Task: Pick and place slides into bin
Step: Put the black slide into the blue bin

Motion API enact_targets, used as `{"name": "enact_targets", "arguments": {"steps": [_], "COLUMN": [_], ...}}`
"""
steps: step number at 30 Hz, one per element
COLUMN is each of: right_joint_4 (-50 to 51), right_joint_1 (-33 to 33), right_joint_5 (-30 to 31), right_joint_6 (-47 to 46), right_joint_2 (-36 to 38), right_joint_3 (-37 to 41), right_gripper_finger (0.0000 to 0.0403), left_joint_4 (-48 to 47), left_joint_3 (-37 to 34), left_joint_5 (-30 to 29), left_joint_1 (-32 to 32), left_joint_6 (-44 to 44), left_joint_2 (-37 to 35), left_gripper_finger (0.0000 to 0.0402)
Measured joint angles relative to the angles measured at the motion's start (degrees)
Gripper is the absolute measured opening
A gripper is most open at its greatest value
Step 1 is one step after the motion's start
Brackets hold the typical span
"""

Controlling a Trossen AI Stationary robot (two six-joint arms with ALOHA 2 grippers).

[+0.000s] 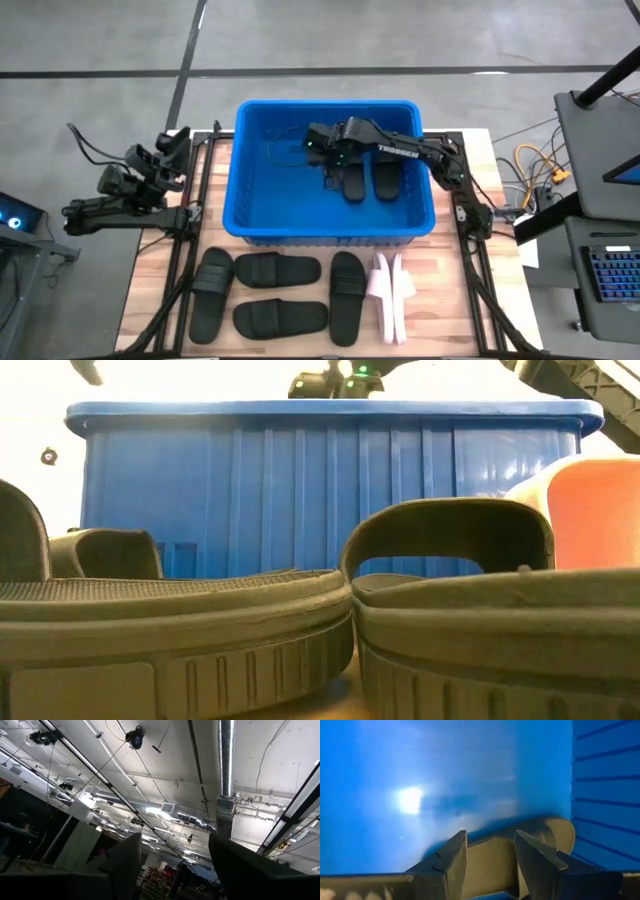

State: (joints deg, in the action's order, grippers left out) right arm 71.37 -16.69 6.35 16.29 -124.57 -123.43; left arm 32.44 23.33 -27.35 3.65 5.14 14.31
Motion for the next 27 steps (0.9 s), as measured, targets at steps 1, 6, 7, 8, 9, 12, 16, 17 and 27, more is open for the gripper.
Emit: {"name": "enact_targets", "arguments": {"steps": [1, 6, 7, 8, 9, 12, 16, 17, 27], "right_joint_4": [-0.19, -2.34, -3.99, -5.87, -8.02, -15.98, -28.55, -32.25, -31.99], "right_joint_1": [-0.49, -2.75, -3.28, -3.64, -3.92, -4.74, -6.24, -6.88, -8.38], "right_joint_5": [-1.13, -4.31, -4.82, -5.07, -4.87, -3.88, -1.64, -2.07, -2.07], "right_joint_6": [0.48, 1.71, 1.68, 1.72, 1.8, 3.2, 5.03, 3.11, 3.14], "right_joint_2": [0.8, 4.78, 6.15, 7.69, 9.42, 14.29, 19.49, 20.42, 22.52], "right_joint_3": [0.84, 7.15, 8.78, 10.57, 12.52, 19.85, 32.21, 34.7, 40.37], "right_gripper_finger": [0.0153, 0.0145, 0.0143, 0.0142, 0.014, 0.0137, 0.0134, 0.0134, 0.0154], "left_joint_4": [-0.36, -1.27, -1.63, -1.71, -1.82, -1.88, -2.16, -2.18, -2.2], "left_joint_3": [-0.02, -0.02, -0.02, -0.02, -0.02, -0.02, -0.02, -0.02, -0.07], "left_joint_5": [-0.01, -0.04, -0.04, -0.04, -0.11, -0.19, -0.48, -0.71, -3.46], "left_joint_1": [-0.01, -0.01, -0.01, -0.01, -0.01, 0.0, 0.01, 0.01, 0.01], "left_joint_6": [-0.03, -0.02, -0.01, -0.04, -0.03, -0.02, -0.04, -0.04, -0.06], "left_joint_2": [-0.04, -0.11, -0.11, -0.11, -0.09, -0.09, -0.07, -0.07, 0.17], "left_gripper_finger": [0.0217, 0.0217, 0.0217, 0.0217, 0.0217, 0.0217, 0.0217, 0.0217, 0.0217]}}
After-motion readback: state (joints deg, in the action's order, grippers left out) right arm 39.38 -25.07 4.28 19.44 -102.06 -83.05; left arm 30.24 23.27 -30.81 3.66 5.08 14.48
